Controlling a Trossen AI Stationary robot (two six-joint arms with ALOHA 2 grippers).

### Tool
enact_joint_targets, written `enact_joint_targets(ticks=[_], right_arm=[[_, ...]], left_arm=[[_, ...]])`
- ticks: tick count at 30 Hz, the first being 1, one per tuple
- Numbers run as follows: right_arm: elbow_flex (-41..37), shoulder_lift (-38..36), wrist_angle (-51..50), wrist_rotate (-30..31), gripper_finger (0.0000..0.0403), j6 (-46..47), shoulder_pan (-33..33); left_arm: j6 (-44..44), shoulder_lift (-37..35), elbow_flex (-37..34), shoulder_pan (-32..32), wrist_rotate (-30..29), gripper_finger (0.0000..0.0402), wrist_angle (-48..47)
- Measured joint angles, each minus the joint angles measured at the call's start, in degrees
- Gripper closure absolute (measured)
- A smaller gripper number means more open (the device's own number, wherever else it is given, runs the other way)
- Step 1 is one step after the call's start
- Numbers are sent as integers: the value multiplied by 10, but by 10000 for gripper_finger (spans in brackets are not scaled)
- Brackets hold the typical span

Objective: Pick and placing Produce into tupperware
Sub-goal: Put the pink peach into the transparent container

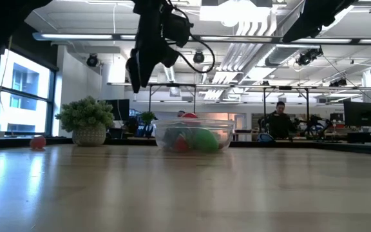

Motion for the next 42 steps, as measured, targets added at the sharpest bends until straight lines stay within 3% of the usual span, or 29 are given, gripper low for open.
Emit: enact_joint_targets(ticks=[5, 11, 15, 22, 27, 32, 42], right_arm=[[0, 0, 0, 0, 327, 0, 0], [0, 0, 0, 0, 327, 0, 0], [0, 0, 0, 0, 327, 0, 0], [0, 0, 0, 0, 327, 0, 0], [0, 0, 0, 0, 327, 0, 0], [0, 0, 0, 0, 327, 0, 0], [0, 0, 0, 0, 327, 0, 0]], left_arm=[[-9, -26, -46, -8, -8, 43, 2], [-44, -113, -162, -15, -79, 43, 3], [-111, -207, -281, -15, -122, 43, 51], [-208, -410, -515, -43, -119, 43, 198], [-311, -534, -634, -52, -119, 43, 318], [-356, -592, -684, -52, -121, 43, 352], [-355, -598, -691, -52, -126, 43, 352]])
